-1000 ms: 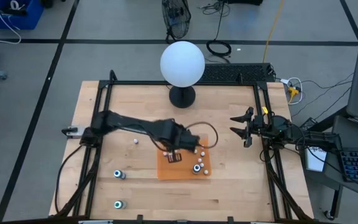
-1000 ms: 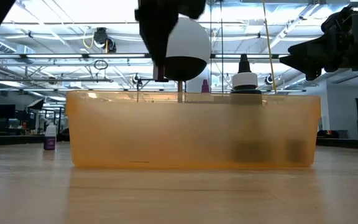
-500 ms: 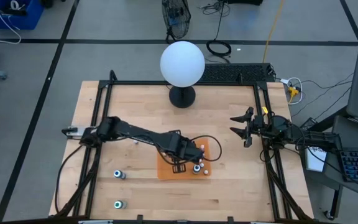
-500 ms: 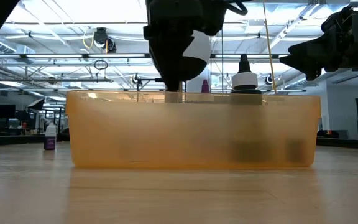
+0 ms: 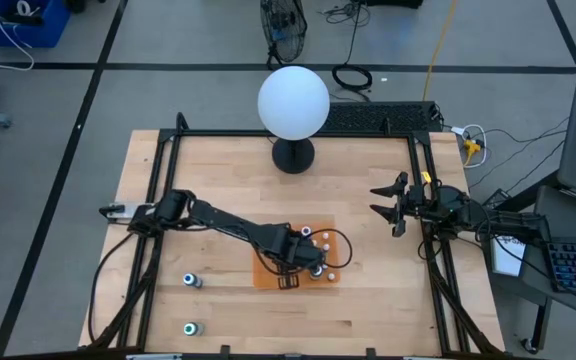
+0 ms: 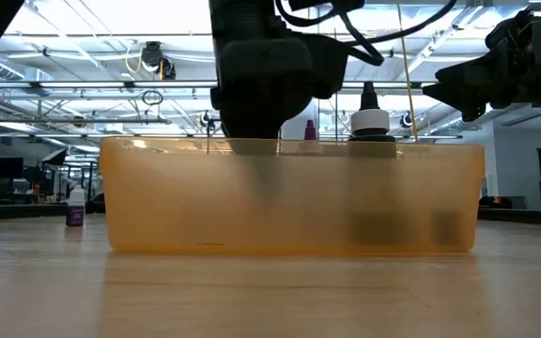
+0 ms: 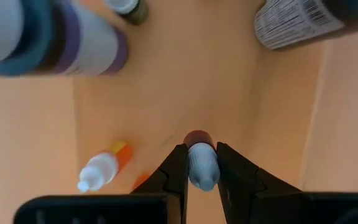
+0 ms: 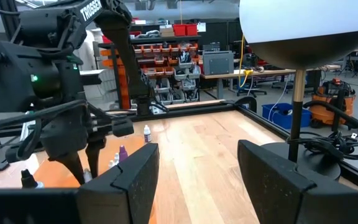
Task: Pick & Place food coloring
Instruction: Put the small red food coloring bottle into the orange container, then put the small purple food coloring bottle into the orange container
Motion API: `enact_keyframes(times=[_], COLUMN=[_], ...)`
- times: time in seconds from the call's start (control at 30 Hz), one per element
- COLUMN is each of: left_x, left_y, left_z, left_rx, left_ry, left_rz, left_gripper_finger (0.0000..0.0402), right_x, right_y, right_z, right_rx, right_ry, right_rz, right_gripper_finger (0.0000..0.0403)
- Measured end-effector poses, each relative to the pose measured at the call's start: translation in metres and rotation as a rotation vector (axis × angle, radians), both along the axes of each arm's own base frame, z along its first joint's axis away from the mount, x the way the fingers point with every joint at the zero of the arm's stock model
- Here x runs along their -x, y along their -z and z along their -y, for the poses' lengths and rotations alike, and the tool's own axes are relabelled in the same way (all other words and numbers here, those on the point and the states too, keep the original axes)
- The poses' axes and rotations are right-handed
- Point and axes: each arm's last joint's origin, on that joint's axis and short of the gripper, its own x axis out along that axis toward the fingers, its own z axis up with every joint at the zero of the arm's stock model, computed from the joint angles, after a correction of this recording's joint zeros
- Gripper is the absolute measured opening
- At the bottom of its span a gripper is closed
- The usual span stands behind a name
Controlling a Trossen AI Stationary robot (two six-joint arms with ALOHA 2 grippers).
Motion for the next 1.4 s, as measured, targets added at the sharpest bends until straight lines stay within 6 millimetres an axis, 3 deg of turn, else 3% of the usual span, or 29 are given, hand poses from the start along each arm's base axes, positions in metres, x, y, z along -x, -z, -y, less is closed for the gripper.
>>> enact_keyframes(times=[0.4,0.6,0.7,0.83,1.0,1.13,1.23,1.4], left_x=[-0.001,-0.001,0.004,0.018,0.059,0.095,0.122,0.165], left_y=[0.017,0.010,-0.009,-0.038,-0.080,-0.097,-0.098,-0.079], left_z=[-0.015,-0.013,-0.015,-0.019,-0.028,-0.035,-0.044,-0.063], left_rx=[0.052,0.056,0.059,0.022,-0.143,-0.230,-0.208,-0.127], left_ry=[-0.053,-0.049,-0.056,-0.117,-0.263,-0.435,-0.532,-0.727], left_rz=[0.014,0.013,0.038,0.044,-0.022,-0.049,-0.034,-0.014], left_gripper_finger=[0.0060,0.0175,0.0219,0.0246,0.0244,0.0231,0.0224,0.0228], right_x=[0.000,0.000,0.000,0.000,0.000,0.000,0.000,-0.001], right_y=[0.000,0.000,0.000,0.000,0.000,0.001,0.001,0.001], right_z=[0.000,0.000,0.000,0.000,0.000,0.000,0.000,0.000], right_rx=[0.000,0.000,0.000,0.000,-0.001,-0.001,-0.001,-0.001], right_ry=[0.000,0.000,0.000,0.000,0.000,0.000,0.000,0.000], right_rz=[0.000,0.000,-0.001,-0.001,-0.004,-0.007,-0.009,-0.009], right_gripper_finger=[0.0208,0.0208,0.0208,0.0208,0.0208,0.0208,0.0208,0.0208])
